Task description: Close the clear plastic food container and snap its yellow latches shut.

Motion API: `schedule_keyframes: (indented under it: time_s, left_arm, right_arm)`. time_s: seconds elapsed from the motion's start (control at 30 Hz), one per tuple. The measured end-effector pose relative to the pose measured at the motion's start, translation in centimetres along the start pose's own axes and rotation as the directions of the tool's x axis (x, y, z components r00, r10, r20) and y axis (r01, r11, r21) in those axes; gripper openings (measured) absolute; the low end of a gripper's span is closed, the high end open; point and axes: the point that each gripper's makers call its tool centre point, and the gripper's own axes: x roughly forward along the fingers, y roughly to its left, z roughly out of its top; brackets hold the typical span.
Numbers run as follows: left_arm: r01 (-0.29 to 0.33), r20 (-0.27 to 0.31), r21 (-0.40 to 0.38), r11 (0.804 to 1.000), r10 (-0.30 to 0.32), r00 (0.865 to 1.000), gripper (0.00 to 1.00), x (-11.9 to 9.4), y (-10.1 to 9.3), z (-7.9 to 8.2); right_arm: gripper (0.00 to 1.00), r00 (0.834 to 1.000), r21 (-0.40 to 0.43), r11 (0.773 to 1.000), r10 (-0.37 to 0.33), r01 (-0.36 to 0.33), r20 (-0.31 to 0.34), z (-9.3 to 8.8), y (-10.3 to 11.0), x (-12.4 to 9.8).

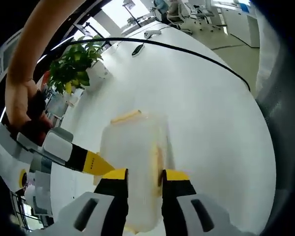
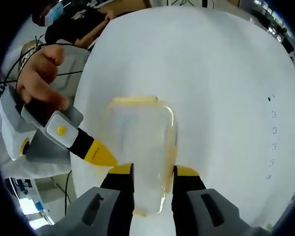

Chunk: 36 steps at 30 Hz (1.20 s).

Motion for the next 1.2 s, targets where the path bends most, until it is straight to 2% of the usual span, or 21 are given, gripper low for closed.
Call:
schedule_keyframes:
  time_s: [0.2,0.27,0.33,0.4,0.47,0.5,0.57,0.6,0.63,0.67,0.7,0.73,0.8,0.9,0.97,1.03,1.1,1.13,1.2]
  left_arm:
    - [-0.001,0.005,0.019,1.000,0.001,1.000,0.20,-0.1,0.0,0.0]
    - [0.002,0.031,-0.031,1.000,-0.001,1.000,0.21,-0.2,0.1,0.0]
    - [-0.002,0.039,-0.015,1.000,0.003,0.999,0.21,-0.2,0.1,0.0]
    - [-0.001,0.052,-0.019,1.000,0.002,0.999,0.22,-0.3,0.2,0.1]
    - [0.010,0.099,0.004,1.000,-0.011,0.995,0.24,-0.2,0.2,0.1]
    - [0.042,0.123,-0.013,0.999,-0.040,0.992,0.27,-0.3,-0.1,0.1]
    - [0.102,0.153,-0.099,0.990,-0.086,0.984,0.40,-0.4,-0.8,0.2]
    - [0.105,0.130,-0.141,0.984,-0.087,0.988,0.50,-0.3,-0.9,-0.2]
    - [0.120,0.093,-0.172,0.978,-0.105,0.990,0.65,-0.2,-1.5,-1.0]
    - [0.108,0.128,-0.134,0.985,-0.091,0.988,0.75,0.1,-1.4,-0.3]
    - [0.112,0.109,-0.140,0.984,-0.097,0.989,0.82,0.1,-1.7,-0.8]
    - [0.122,0.104,-0.141,0.983,-0.108,0.989,0.82,-0.5,-1.8,-1.1]
    - [0.132,0.133,-0.161,0.978,-0.111,0.985,0.81,-1.3,-1.5,-1.0]
    - [0.118,0.180,-0.224,0.967,-0.078,0.981,0.87,-2.3,-0.1,-0.8]
    - [0.120,0.186,-0.266,0.956,-0.071,0.980,0.93,-2.9,0.9,-1.2]
    - [0.103,0.190,-0.264,0.959,-0.053,0.980,0.94,-3.5,2.2,-1.6]
    - [0.096,0.184,-0.270,0.958,-0.047,0.982,0.96,-3.8,3.2,-2.0]
    - [0.094,0.177,-0.276,0.957,-0.045,0.983,0.99,-3.8,3.6,-2.3]
    - [0.083,0.137,-0.279,0.957,-0.046,0.990,0.99,-3.8,4.5,-3.3]
  right_arm:
    - [0.27,1.000,-0.009,1.000,-0.007,0.007,0.013,-0.2,0.0,-0.1]
    - [0.27,1.000,-0.021,1.000,-0.022,0.023,0.016,-0.2,0.2,-0.2]
    - [0.27,0.998,-0.050,0.998,-0.047,0.049,0.034,-0.2,0.2,-0.3]
    - [0.27,0.997,-0.042,0.997,-0.061,0.063,0.045,-0.4,0.4,-0.4]
    - [0.28,0.995,-0.042,0.996,-0.079,0.081,0.053,-0.4,0.5,-0.4]
    - [0.28,0.995,-0.049,0.995,-0.086,0.089,0.056,-0.3,0.6,-0.4]
    - [0.28,0.990,-0.087,0.988,-0.119,0.125,0.078,-0.2,0.6,-0.6]
    - [0.28,0.987,-0.086,0.986,-0.133,0.140,0.092,-0.4,0.8,-0.7]
    - [0.28,0.986,-0.079,0.986,-0.137,0.145,0.095,-0.2,0.6,-0.7]
    - [0.31,0.984,-0.068,0.985,-0.149,0.156,0.102,-0.4,0.5,-0.8]
    - [0.37,0.982,-0.070,0.983,-0.161,0.169,0.102,-0.5,0.4,-0.9]
    - [0.46,0.978,-0.075,0.979,-0.182,0.190,0.101,-1.0,0.4,-1.2]
    - [0.56,0.974,-0.065,0.978,-0.189,0.199,0.125,-1.4,0.8,-1.7]
    - [0.57,0.966,-0.042,0.978,-0.195,0.204,0.170,-2.0,1.5,-2.2]
    - [0.60,0.957,-0.025,0.974,-0.217,0.225,0.194,-2.6,1.7,-2.5]
    - [0.61,0.953,-0.001,0.977,-0.210,0.215,0.217,-3.4,2.2,-2.5]
    - [0.62,0.947,0.004,0.977,-0.210,0.215,0.242,-3.8,2.6,-2.5]
    - [0.66,0.942,0.012,0.974,-0.220,0.224,0.254,-4.1,2.6,-2.5]
    - [0.73,0.938,0.020,0.975,-0.219,0.222,0.269,-4.5,3.1,-2.3]
